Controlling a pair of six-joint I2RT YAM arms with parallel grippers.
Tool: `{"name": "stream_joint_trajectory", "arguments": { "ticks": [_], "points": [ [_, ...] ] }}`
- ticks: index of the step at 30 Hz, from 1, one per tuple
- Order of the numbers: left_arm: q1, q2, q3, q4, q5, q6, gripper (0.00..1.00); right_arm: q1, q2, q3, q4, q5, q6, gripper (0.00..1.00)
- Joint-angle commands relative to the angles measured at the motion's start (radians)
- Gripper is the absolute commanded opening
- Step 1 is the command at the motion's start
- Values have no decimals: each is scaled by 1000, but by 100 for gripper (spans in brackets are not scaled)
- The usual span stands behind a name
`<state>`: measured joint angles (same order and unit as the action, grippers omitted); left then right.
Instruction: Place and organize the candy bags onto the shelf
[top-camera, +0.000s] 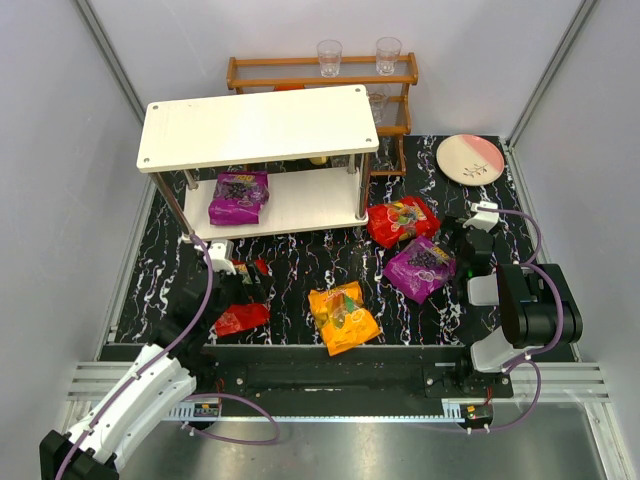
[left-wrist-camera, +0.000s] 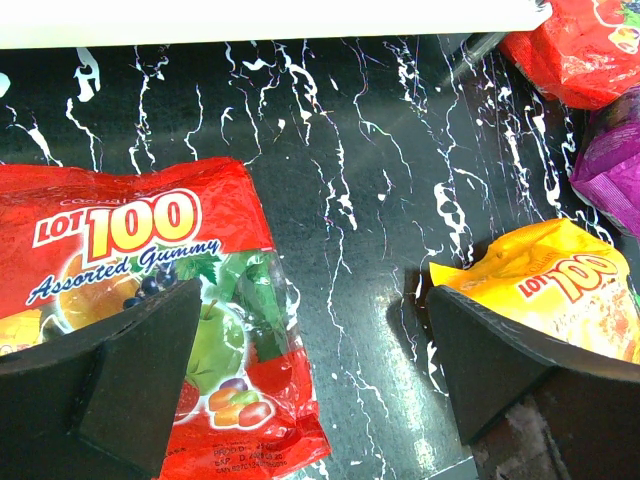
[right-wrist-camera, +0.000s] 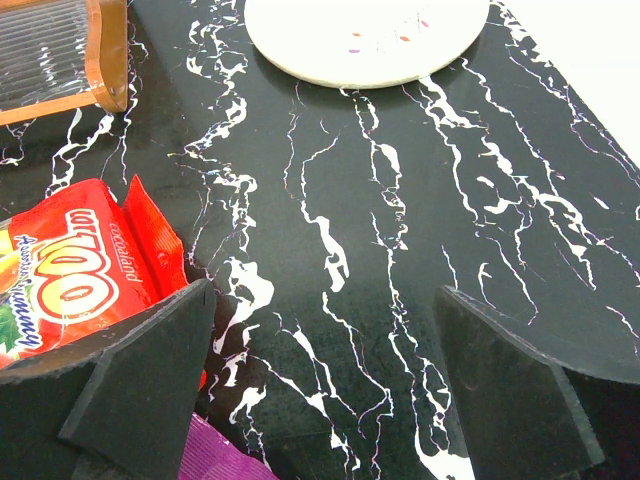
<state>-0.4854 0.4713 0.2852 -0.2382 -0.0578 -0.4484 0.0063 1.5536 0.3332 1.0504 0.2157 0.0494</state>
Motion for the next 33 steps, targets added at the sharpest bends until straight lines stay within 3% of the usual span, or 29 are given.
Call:
{"name": "stream_joint_trajectory", "arguments": {
  "ticks": [1, 33],
  "points": [
    [-5, 1, 23, 37, -19, 10, 99, 0, 2, 24, 42, -10, -14, 100],
    [-4, -22, 31, 16, -31, 2, 99, 0, 2, 24, 43, -9, -13, 100]
  ]
}}
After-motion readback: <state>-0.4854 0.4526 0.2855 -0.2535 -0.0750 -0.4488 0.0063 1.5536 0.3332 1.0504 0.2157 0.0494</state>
